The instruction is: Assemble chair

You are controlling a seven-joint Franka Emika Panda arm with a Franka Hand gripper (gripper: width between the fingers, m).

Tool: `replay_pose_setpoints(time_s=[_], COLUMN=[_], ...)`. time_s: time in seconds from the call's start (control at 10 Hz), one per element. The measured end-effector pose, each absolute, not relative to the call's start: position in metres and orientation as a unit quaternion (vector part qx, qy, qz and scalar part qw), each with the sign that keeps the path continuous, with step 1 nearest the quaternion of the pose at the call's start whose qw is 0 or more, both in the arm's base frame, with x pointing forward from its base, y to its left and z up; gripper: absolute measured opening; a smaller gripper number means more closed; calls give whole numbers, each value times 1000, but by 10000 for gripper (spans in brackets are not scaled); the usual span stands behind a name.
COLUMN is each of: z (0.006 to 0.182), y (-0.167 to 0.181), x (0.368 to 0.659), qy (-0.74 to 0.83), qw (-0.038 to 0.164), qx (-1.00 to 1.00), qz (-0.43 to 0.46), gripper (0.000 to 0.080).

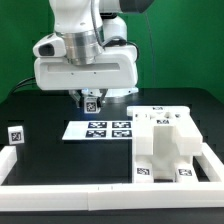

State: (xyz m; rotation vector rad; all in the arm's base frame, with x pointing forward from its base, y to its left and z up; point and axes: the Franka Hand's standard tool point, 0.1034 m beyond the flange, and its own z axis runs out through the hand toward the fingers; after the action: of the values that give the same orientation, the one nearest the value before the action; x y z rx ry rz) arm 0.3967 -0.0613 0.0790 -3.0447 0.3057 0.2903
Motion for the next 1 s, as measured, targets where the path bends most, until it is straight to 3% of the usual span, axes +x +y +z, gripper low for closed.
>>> replay_pose_setpoints(time_s=[0.2, 0.6, 1.0], z=[77, 48, 21], y=[-63, -87, -111], x=[396, 401, 421], qy=[99, 116, 91], qw=[34, 31, 3], qx=[-990, -986, -991], qz=[96, 114, 103], gripper=[282, 282, 284])
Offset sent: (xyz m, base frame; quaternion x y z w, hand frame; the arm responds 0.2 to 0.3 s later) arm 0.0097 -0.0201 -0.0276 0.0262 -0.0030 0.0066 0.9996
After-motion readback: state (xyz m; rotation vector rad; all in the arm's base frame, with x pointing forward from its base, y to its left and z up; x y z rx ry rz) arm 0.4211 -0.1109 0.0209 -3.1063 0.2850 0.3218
